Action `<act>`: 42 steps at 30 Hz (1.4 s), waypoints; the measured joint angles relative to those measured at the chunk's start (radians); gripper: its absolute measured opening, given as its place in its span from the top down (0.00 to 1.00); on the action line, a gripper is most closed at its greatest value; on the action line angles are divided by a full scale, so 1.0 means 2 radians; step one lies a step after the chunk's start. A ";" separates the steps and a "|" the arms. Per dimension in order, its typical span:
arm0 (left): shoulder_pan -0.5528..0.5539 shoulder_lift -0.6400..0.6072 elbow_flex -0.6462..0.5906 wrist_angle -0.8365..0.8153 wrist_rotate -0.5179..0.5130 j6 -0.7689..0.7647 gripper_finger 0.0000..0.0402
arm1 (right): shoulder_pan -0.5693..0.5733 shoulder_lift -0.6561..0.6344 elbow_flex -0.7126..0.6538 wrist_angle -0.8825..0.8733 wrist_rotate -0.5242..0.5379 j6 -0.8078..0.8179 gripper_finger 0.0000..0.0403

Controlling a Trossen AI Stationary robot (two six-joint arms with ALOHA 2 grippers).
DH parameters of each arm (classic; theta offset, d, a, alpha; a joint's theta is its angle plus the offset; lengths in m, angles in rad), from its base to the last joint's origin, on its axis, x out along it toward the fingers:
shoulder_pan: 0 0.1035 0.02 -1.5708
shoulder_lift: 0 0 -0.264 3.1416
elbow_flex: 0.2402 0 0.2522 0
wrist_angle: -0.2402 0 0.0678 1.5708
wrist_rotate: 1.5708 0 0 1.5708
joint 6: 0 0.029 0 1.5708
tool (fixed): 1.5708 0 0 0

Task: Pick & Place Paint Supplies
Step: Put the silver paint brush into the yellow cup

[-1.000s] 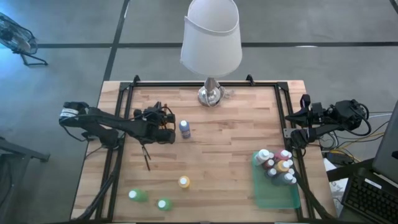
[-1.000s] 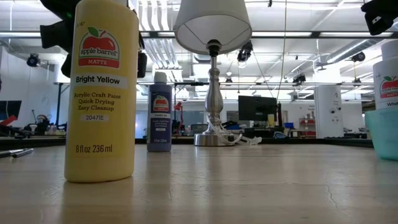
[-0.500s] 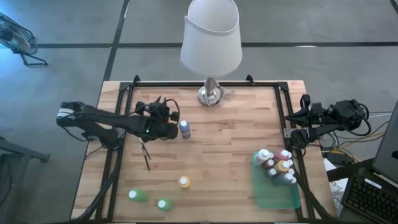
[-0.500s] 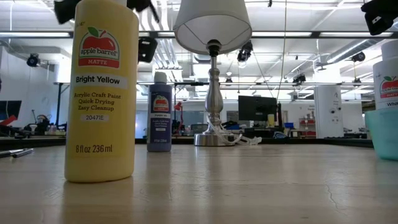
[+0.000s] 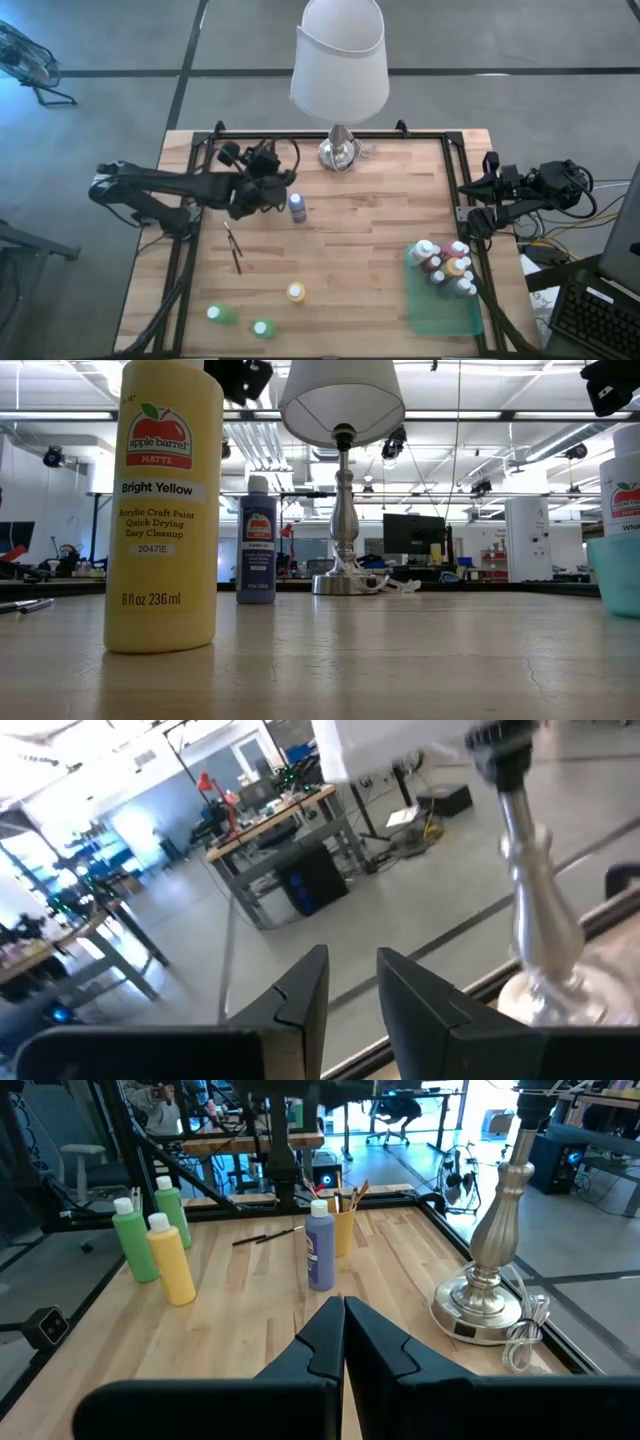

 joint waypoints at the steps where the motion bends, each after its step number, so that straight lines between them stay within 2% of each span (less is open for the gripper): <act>1: -0.001 0.000 0.009 0.000 0.001 0.001 0.77 | 0.000 0.000 0.000 0.000 0.000 0.000 0.98; 3: -0.005 0.000 0.026 -0.001 0.010 0.014 0.77 | 0.000 0.000 0.000 0.000 0.000 0.000 0.98; 10: -0.029 -0.002 0.077 -0.009 0.116 0.023 0.77 | 0.000 0.000 0.000 0.000 0.000 0.000 0.98; 13: -0.045 -0.002 0.087 -0.010 0.140 0.019 0.77 | 0.000 0.000 0.000 0.000 0.000 0.000 0.98; 28: -0.156 -0.002 0.088 -0.026 0.144 -0.065 0.78 | 0.000 0.000 0.000 0.000 0.000 0.000 0.98; 34: -0.203 -0.002 0.088 -0.057 0.145 -0.095 0.79 | 0.000 0.000 0.000 0.000 0.000 0.000 0.98; 38: -0.230 -0.002 0.088 -0.100 0.162 -0.156 0.79 | 0.000 0.000 0.000 0.000 0.000 0.000 0.98; 42: -0.251 -0.002 0.087 -0.166 0.180 -0.268 0.79 | 0.000 0.000 0.000 0.000 0.000 0.000 0.98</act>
